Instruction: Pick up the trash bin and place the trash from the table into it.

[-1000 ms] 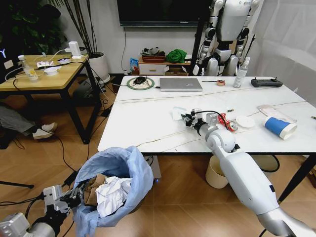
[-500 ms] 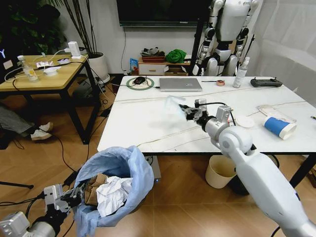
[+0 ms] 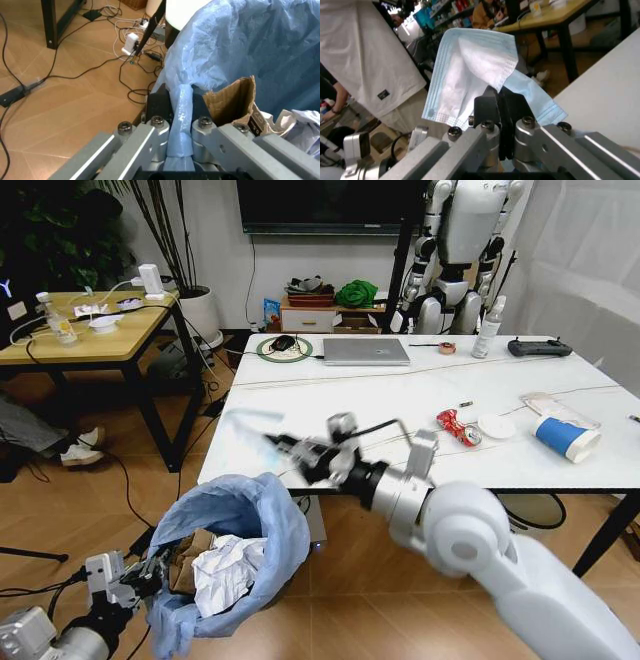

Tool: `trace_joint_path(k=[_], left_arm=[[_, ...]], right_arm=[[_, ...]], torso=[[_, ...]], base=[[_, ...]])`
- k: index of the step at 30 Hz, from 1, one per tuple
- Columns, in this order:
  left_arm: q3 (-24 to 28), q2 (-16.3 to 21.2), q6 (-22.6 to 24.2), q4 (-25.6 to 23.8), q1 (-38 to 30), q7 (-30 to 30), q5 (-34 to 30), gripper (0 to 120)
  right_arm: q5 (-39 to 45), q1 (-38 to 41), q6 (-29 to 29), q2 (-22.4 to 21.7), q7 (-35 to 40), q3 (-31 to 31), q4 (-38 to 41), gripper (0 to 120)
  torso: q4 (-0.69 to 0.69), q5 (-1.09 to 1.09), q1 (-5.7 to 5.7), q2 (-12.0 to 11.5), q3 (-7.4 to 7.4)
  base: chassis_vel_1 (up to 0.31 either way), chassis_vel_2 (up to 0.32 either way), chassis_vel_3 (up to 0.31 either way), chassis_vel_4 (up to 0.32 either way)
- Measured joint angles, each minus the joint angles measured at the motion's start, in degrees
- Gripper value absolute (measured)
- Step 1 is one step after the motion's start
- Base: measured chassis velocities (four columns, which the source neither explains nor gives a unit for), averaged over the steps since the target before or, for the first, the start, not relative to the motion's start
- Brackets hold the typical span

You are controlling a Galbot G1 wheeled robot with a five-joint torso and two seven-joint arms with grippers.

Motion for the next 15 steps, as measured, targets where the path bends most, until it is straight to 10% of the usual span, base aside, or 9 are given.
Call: trace_joint_path(k=[15], left_arm=[[0.46, -0.99, 0.09, -0.31, 0.19, -0.02, 0.84, 1]], right_arm=[[-0.27, -4.64, -1.32, 3.31, 3.59, -5.96, -1.51, 0]], torso=[[-0.01, 0.01, 0.0, 0.0, 0.0]], base=[[0.0, 0.0, 0.0, 0.0]])
